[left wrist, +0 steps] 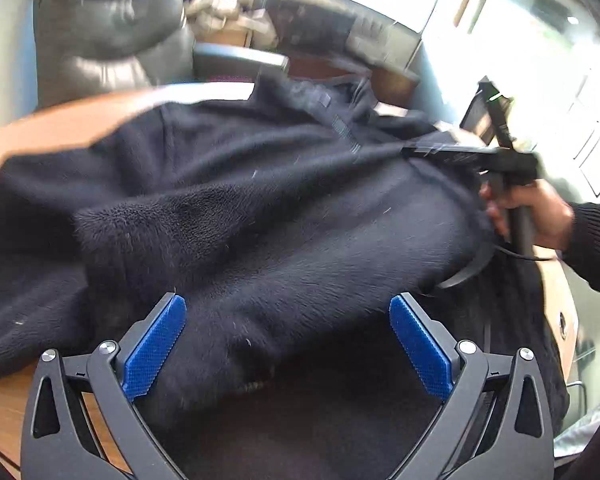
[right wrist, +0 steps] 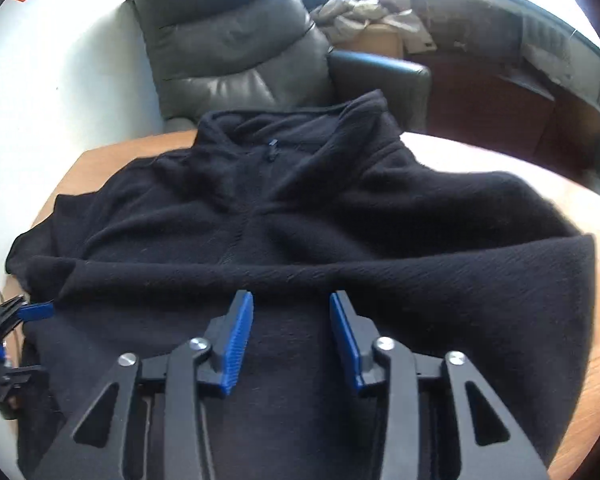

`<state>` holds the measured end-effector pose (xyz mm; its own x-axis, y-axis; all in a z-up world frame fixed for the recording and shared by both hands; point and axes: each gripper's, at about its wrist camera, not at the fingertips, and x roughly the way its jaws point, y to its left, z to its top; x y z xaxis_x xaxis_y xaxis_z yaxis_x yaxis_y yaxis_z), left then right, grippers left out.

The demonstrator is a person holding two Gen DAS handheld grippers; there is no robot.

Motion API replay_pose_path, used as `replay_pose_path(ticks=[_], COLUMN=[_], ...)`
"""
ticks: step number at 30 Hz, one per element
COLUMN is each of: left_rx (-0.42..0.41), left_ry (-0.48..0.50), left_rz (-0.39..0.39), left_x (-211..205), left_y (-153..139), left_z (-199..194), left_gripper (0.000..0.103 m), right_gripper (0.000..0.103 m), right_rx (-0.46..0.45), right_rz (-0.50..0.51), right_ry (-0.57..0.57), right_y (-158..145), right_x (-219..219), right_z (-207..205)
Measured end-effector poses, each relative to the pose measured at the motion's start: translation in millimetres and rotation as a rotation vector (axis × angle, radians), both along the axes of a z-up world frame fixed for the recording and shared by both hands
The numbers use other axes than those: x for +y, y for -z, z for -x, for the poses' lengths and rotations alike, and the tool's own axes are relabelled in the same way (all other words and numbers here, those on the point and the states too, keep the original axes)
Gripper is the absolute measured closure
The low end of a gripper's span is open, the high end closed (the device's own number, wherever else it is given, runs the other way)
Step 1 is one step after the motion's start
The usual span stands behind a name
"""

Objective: Fold clothes

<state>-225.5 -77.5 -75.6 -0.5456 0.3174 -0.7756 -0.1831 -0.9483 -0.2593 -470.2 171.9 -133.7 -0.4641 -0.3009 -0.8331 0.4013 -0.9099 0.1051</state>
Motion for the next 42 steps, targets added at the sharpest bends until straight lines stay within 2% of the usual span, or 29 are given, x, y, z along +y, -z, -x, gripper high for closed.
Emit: replay_pose_path(ticks=[2, 4, 5, 6, 7, 8, 9, 10, 13, 14, 17, 19, 20, 21, 24, 26, 29, 31, 33, 35, 37, 39, 40, 42], left_rx=[0.001, 0.003, 0.005, 0.008, 0.045, 0.078, 0.076, 0.045, 0.008, -0.013, -0.038, -0.005, 0.015, 0.022, -0.069, -0.039, -0.024, -0.017, -0.005, 0.054, 0.096, 0.112, 0.111, 0.100], left_ry=[0.022, 0.041, 0.044, 0.046, 0.054, 0.065, 0.069, 0.067, 0.040, 0.044, 0.038, 0.001, 0.000, 0.009, 0.032, 0.010, -0.007, -0.013, -0.008, -0.058, -0.150, -0.265, -0.328, -0.458], left_rz=[0.009, 0.069, 0.073, 0.076, 0.035, 0.025, 0.049, 0.064, 0.113, 0.133, 0.155, 0.152, 0.137, 0.116, 0.129, 0.136, 0.127, 0.122, 0.111, 0.071, 0.006, -0.055, -0.081, -0.139], left_x=[2.2, 8.2, 11.6, 14.9, 15.7, 18.0, 23.0, 24.9, 22.7, 24.8, 22.6, 17.5, 16.3, 18.0, 25.9, 23.0, 21.3, 20.1, 18.3, 1.4, -37.8, -92.6, -124.2, -188.9], left_y=[5.1, 17.6, 14.5, 11.4, 3.0, -2.8, -3.5, 3.4, 26.3, 26.4, 18.3, 0.1, -6.8, -11.5, 9.9, 21.3, 20.7, 19.9, 9.1, -9.7, -32.4, -46.1, -49.7, -49.7], left_z=[-6.1, -11.7, -12.6, -13.4, -16.6, -18.8, -16.9, -12.3, -7.1, -5.5, -7.1, -14.7, -19.5, -22.3, -16.1, -21.6, -23.4, -23.8, -25.6, -34.6, -54.0, -75.4, -86.8, -109.1], left_gripper=[0.000, 0.000, 0.000, 0.000, 0.000, 0.000, 0.000, 0.000, 0.000, 0.000, 0.000, 0.000, 0.000, 0.000, 0.000, 0.000, 0.000, 0.000, 0.000, 0.000, 0.000, 0.000, 0.000, 0.000], right_gripper=[0.059, 0.058, 0.055, 0.040, 0.021, 0.012, 0.006, 0.006, 0.008, 0.010, 0.010, 0.010, 0.010, 0.010, 0.010, 0.010, 0.013, 0.015, 0.015, 0.015, 0.015, 0.013, 0.009, 0.006], right_rx=[0.048, 0.074, 0.098, 0.127, 0.140, 0.143, 0.146, 0.149, 0.028, 0.019, 0.101, 0.152, 0.152, 0.145, 0.169, 0.158, 0.059, 0.067, 0.087, 0.138, 0.203, 0.287, 0.321, 0.362], right_rz=[-0.096, -0.119, -0.108, -0.090, -0.088, -0.095, -0.102, -0.108, -0.138, -0.133, -0.184, -0.277, -0.285, -0.244, -0.081, -0.025, -0.078, -0.118, -0.184, -0.205, -0.205, -0.186, -0.166, -0.113], right_ry=[0.065, 0.101, 0.102, 0.096, 0.083, 0.067, 0.051, 0.036, 0.088, 0.093, 0.043, 0.091, 0.122, 0.136, 0.071, 0.009, 0.029, 0.044, 0.083, 0.090, 0.066, -0.020, -0.057, -0.109], right_y=[-1.0, -15.4, -26.3, -38.5, -43.1, -43.5, -44.0, -44.4, -13.6, -5.3, -10.0, -16.1, -16.9, -18.6, -33.7, -33.6, -11.0, -12.2, -26.6, -51.5, -82.0, -115.6, -127.4, -141.4], right_x=[16.8, 35.6, 40.2, 42.3, 42.0, 40.3, 38.7, 37.1, 55.8, 60.9, 66.1, 75.6, 84.8, 94.3, 100.1, 93.9, 85.0, 82.6, 81.3, 69.7, 49.4, 4.4, -22.7, -80.0], right_z=[5.7, -3.3, -16.0, -32.3, -47.5, -62.1, -76.8, -91.4, -101.8, -103.4, -112.8, -116.8, -116.7, -118.8, -142.8, -156.5, -157.4, -159.6, -162.6, -170.9, -180.8, -196.2, -203.0, -213.1])
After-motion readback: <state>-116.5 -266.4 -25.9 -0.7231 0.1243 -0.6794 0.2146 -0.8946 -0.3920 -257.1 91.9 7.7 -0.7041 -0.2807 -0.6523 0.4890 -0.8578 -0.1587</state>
